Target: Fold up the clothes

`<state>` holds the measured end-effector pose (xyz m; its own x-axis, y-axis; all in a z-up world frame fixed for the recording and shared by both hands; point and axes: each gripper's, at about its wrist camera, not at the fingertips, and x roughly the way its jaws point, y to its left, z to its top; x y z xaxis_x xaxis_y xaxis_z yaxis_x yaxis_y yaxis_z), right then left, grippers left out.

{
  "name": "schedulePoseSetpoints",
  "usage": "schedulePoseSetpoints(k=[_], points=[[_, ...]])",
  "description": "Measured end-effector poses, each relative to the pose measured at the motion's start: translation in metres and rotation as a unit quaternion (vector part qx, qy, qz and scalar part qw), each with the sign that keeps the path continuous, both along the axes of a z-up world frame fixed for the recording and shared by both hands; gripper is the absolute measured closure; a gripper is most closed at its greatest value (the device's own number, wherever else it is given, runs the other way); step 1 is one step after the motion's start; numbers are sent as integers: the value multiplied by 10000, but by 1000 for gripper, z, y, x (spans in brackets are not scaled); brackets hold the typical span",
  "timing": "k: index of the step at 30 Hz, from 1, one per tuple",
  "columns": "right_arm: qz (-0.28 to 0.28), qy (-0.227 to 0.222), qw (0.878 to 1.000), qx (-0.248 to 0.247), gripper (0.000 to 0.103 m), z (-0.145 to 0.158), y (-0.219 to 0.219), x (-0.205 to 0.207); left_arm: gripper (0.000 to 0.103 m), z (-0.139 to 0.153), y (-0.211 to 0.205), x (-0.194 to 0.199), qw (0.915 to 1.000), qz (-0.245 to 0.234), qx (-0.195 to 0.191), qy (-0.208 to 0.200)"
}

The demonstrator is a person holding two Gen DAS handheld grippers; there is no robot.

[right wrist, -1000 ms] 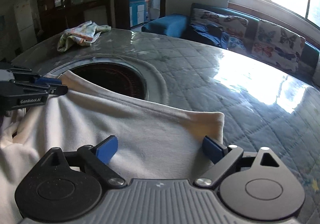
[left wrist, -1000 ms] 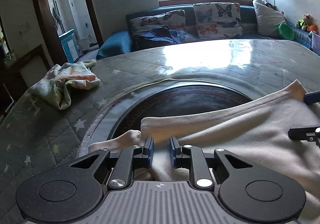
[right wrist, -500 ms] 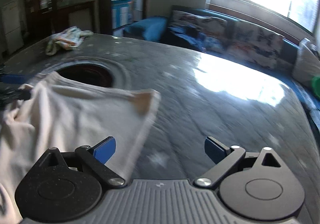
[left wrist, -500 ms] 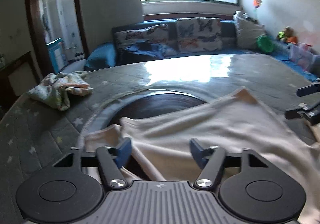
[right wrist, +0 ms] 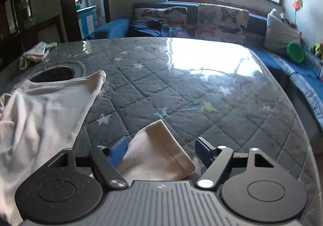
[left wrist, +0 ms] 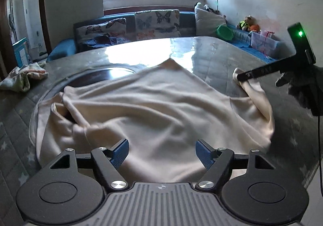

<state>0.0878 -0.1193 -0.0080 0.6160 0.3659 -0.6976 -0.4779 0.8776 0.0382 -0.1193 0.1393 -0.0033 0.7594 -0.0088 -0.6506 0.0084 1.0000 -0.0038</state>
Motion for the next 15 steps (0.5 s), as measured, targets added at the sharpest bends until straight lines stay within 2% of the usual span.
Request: schedulePoseSetpoints(k=[7,11,15], points=[[-208,137,9982,538,32,5,-31,-8,24,-11,-2,-3,9998,22,-9,177],[-315,125,9977,590,32,7,-41,-16,23,-13,-2,-7,9997,6,-38,247],[-418,159,9972,595,42,4,-49,-21,21,-16,-4,-15,9997,-19,23,253]])
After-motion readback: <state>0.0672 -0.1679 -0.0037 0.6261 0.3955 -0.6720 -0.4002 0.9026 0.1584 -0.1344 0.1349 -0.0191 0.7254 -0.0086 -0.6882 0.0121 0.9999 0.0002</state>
